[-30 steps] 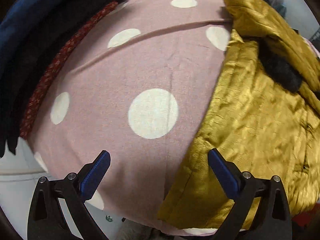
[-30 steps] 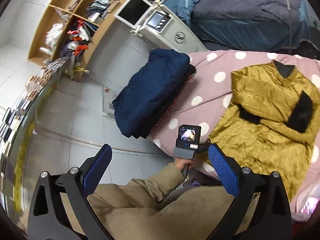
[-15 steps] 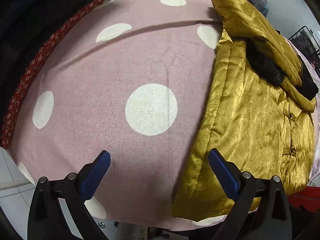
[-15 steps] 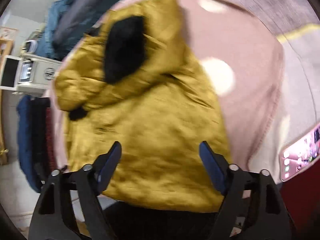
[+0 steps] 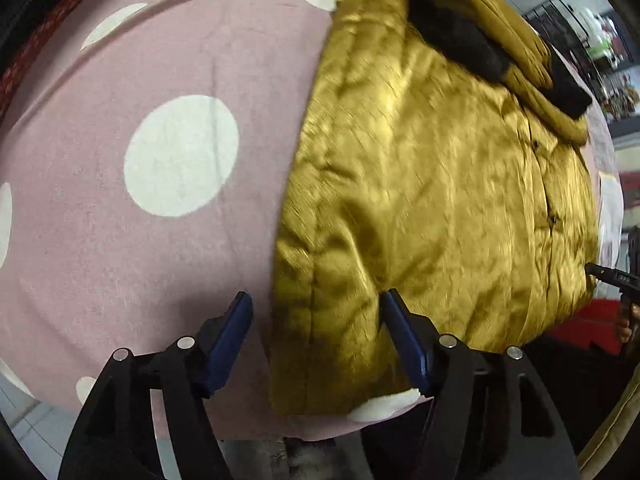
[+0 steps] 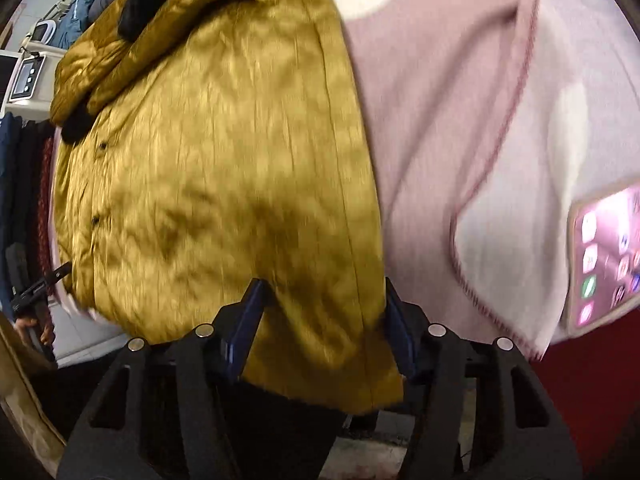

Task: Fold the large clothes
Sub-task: 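Grasp the jacket hem with the left tool while the right tool grasps it too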

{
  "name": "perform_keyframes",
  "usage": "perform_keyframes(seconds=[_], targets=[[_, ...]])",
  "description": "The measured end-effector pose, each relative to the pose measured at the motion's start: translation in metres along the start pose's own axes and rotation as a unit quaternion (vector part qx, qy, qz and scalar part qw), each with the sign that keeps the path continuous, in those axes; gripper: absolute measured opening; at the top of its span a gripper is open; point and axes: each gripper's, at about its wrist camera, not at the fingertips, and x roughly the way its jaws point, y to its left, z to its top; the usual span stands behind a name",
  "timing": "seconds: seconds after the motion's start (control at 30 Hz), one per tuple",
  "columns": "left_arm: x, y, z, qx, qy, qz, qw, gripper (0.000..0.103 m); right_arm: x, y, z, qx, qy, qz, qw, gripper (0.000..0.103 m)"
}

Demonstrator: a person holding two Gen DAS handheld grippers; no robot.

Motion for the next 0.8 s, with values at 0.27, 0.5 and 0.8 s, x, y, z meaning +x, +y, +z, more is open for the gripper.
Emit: perform_keyframes(seconds=[0.27,0.5,0.8], targets=[[-0.004,0.008,-0.024,-0.012,0.023,-0.026,0.9993,0.045,0.013,-0.018,-0.028,0.03,0.033,0.043,0.998,0.041],[-0.006,-0.015,-0.016,0.012,0.038,-0.02,0.999,0.015,0.001,-0.014,-0.026,0.008,0.047,0.055,0.997,0.016],[-0.024,-0.026,-0.044,0.027,0.062,-0.035,0.9971,0.012,-0.026,-0.012,-0.038,0.001,0.079,0.049,0.996,0.013]])
